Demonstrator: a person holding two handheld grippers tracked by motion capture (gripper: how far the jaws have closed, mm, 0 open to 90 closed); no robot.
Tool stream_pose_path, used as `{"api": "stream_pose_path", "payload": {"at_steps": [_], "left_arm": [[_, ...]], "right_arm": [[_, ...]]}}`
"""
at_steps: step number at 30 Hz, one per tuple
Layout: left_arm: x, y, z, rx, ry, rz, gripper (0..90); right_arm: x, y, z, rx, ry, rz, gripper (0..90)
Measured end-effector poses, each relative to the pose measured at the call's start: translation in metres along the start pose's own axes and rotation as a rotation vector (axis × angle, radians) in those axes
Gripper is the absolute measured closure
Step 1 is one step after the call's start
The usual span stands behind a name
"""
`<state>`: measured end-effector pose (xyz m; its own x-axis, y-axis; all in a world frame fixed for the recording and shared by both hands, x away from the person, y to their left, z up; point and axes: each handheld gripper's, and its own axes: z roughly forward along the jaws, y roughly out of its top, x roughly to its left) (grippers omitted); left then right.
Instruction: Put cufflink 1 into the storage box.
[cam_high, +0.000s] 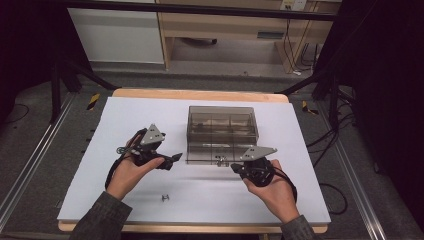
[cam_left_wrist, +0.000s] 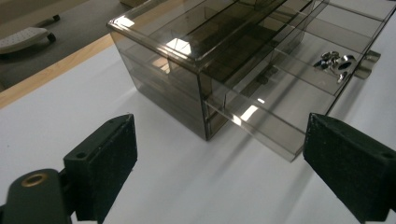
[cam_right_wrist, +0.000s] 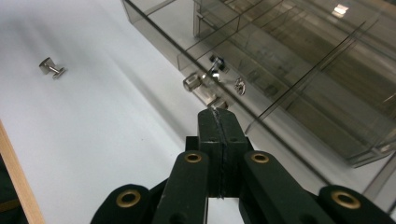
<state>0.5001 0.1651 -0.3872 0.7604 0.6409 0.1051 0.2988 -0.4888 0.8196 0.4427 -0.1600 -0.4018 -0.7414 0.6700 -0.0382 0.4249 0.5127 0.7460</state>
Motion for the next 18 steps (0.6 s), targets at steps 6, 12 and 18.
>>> {"api": "stream_pose_path", "payload": {"at_steps": [6, 12, 18], "left_arm": [[-0.002, 0.023, 0.005, -0.018, -0.002, 0.006, 15.9], [-0.006, 0.043, 0.014, -0.020, -0.005, 0.022, 25.9], [-0.011, 0.060, 0.027, -0.011, -0.010, 0.025, 37.1]], "right_arm": [[0.006, -0.015, 0.009, -0.021, -0.022, 0.027, 90.0], [0.008, -0.023, 0.015, -0.070, -0.048, 0.067, 90.0], [0.010, -0.030, 0.020, -0.104, -0.071, 0.084, 90.0]]}}
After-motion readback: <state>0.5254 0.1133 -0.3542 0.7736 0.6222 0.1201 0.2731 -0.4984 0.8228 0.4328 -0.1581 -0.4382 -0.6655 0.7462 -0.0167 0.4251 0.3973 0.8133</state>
